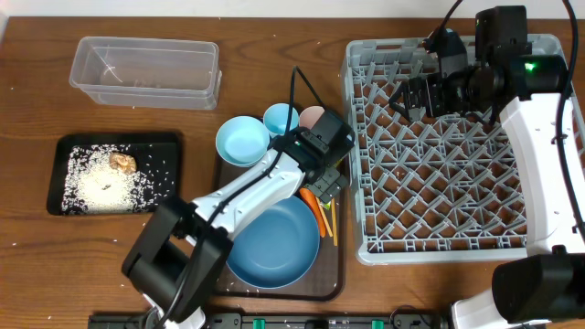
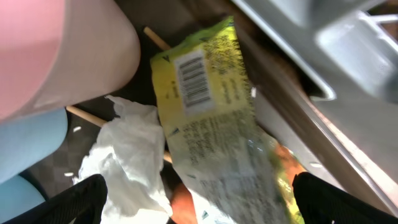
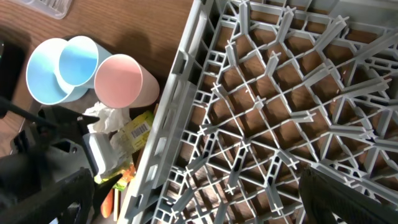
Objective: Sort waste into correct bins and load items into the dishwasher rack
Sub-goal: 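Grasp the yellow snack wrapper with the left gripper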
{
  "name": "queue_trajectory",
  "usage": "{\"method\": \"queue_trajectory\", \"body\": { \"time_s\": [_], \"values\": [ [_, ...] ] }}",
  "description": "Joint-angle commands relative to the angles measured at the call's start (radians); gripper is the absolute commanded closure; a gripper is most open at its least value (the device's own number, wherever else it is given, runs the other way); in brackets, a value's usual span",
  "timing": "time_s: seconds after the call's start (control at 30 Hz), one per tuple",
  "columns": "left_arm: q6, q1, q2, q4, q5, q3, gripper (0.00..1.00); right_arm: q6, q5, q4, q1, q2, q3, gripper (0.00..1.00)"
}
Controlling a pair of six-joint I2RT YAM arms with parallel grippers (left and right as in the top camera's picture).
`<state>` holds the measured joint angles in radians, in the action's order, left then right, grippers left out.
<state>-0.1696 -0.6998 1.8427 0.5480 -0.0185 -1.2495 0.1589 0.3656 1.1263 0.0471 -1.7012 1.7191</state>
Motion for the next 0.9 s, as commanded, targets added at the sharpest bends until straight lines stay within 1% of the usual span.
{"method": "queue_trajectory", "body": {
  "time_s": [0.0,0.07,0.2,0.23,0.27,0.3,0.4,0.47,0.67,0.87],
  "values": [
    [-0.026,0.015,0.044,-0.001,0.012,0.002,0.04,0.007,-0.003,-0.002,0.006,0.010,-0.008,0.01],
    [-0.030,0.015,0.044,-0.001,0.012,0.000,0.06,0.007,-0.003,-0.002,0.006,0.010,-0.008,0.01],
    [-0.045,0.013,0.044,0.004,0.006,-0.001,0.21,0.007,-0.003,-0.008,0.006,0.010,-0.008,0.01],
    [-0.048,0.013,0.045,0.005,0.003,-0.001,0.29,0.007,-0.003,-0.008,0.006,0.010,-0.008,0.01],
    [-0.048,0.013,0.045,0.007,0.003,-0.001,0.39,0.007,-0.003,-0.008,0.006,0.010,-0.008,0.01],
    [-0.048,0.013,0.045,0.007,0.003,-0.001,0.57,0.007,-0.003,-0.008,0.006,0.010,-0.008,0.01],
    [-0.048,0.013,0.044,0.007,0.004,-0.001,0.92,0.007,-0.003,-0.007,0.006,0.010,-0.008,0.01],
    [-0.047,0.013,0.043,0.011,0.004,-0.005,0.94,0.007,-0.003,-0.007,0.006,0.010,-0.008,0.01],
    [-0.046,0.016,0.000,0.076,0.005,-0.056,0.94,0.007,-0.003,-0.005,0.006,0.010,-0.008,0.01],
    [-0.035,0.016,-0.134,0.209,0.005,-0.168,0.94,0.007,-0.003,0.000,0.006,0.010,-0.008,0.01]
  ]
}}
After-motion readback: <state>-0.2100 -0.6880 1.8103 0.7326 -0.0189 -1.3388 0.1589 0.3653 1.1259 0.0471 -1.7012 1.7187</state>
